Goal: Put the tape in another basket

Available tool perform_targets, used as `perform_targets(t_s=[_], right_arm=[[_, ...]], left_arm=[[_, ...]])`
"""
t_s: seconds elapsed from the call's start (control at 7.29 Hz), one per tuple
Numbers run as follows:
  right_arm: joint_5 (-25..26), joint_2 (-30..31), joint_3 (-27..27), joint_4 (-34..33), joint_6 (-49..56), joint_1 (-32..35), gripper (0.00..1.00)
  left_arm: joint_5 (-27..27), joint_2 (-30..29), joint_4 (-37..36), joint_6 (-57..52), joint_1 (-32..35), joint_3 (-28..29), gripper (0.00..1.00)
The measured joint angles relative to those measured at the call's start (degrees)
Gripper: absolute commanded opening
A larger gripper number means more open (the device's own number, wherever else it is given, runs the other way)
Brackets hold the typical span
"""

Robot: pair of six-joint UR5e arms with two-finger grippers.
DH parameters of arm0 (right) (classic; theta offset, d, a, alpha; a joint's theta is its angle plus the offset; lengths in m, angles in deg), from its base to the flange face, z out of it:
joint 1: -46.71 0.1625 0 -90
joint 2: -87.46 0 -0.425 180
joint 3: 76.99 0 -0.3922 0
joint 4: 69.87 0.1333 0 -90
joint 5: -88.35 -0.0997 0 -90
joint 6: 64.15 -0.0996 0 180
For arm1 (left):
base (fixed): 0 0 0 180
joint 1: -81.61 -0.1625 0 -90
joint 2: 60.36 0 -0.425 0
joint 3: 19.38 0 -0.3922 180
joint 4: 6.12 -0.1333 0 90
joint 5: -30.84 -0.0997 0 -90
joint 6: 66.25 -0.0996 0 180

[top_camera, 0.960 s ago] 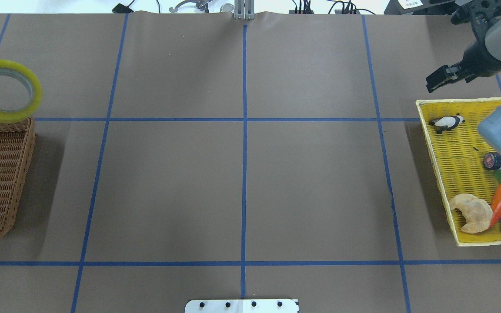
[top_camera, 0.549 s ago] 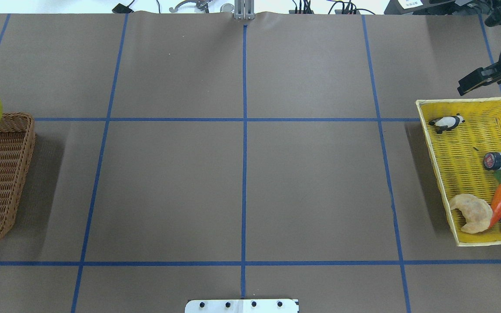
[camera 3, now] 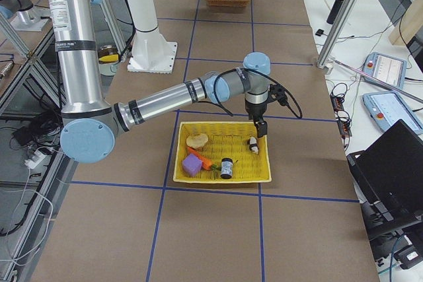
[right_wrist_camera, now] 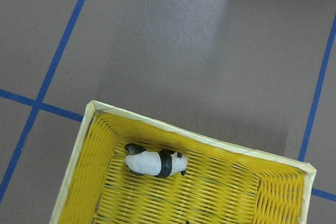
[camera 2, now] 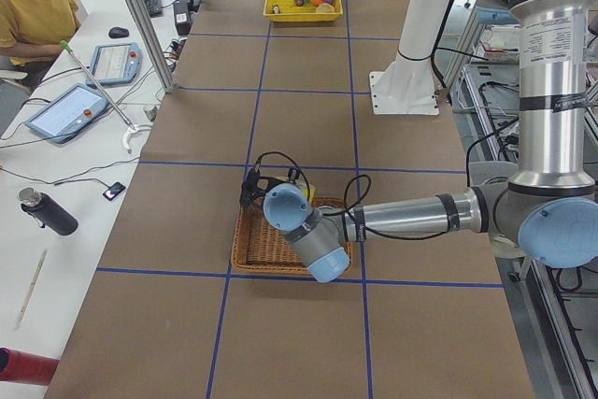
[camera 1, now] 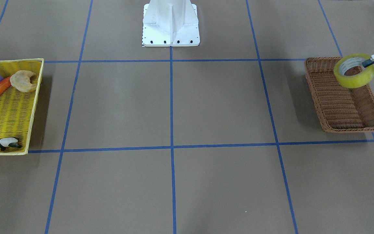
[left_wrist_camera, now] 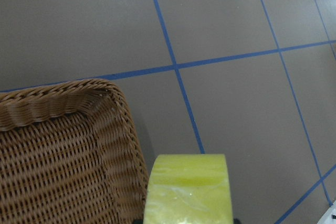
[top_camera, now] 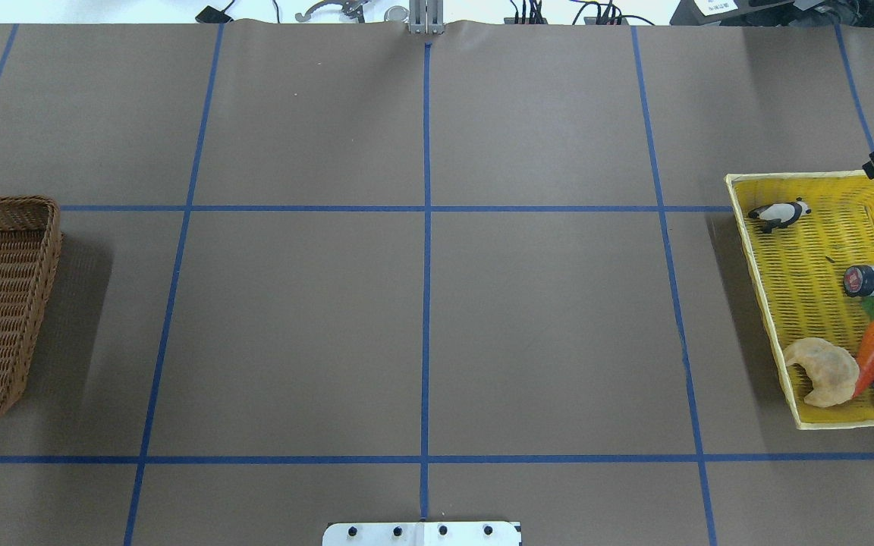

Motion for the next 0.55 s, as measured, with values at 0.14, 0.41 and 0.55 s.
perform_targets(t_s=[0.14, 0.41, 0.55], right_arm=[[-0.4, 0.4, 0.0, 0.1, 0.5, 0.3, 1.00], [-0.8, 0.6, 0.0, 0.2, 0.5, 0.5, 1.00], [-0.8, 0.6, 0.0, 0.2, 0.4, 0.5, 1.00]], left_arm=[[-0.2, -0.6, 3.2, -0.1, -0.1, 4.1, 0.00], [-2.0, -2.7, 6.3, -0.1, -0.2, 9.2, 0.19], [-4.2, -3.2, 6.7, 0.0, -0.3, 9.9, 0.30]])
